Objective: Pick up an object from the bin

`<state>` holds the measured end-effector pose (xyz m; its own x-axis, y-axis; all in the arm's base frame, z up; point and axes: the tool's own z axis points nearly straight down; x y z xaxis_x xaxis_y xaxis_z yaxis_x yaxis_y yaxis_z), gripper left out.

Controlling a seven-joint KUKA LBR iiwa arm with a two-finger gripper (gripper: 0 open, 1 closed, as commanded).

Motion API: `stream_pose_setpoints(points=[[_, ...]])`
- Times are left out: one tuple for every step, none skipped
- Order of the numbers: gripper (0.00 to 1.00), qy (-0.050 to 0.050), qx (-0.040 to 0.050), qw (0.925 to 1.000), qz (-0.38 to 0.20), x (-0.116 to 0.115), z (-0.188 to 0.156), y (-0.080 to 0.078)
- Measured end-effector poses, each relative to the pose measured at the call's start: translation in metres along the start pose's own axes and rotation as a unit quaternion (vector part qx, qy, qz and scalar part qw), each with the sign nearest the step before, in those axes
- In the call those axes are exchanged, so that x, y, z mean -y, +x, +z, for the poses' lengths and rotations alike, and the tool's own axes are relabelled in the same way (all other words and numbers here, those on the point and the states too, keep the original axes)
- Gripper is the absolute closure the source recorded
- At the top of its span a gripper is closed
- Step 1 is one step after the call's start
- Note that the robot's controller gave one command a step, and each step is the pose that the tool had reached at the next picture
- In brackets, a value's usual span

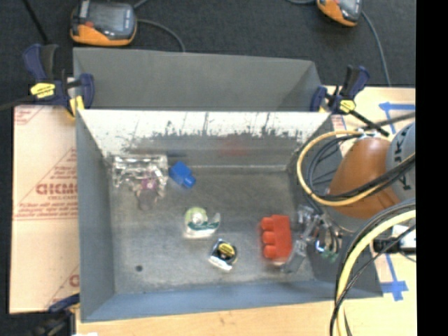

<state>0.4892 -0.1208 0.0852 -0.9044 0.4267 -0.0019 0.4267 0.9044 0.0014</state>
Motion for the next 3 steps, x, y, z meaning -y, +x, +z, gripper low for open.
stream_pose_setpoints(points=[[0.00,0.000,-0.0004,1.0000,-0.008,-0.049,0.014,0.021],[1.00,0.001,0.0011,1.0000,-0.008,-0.047,0.013,0.019],[1.00,-0.002,0.0036,0.9999,0.011,-0.134,0.013,0.053]])
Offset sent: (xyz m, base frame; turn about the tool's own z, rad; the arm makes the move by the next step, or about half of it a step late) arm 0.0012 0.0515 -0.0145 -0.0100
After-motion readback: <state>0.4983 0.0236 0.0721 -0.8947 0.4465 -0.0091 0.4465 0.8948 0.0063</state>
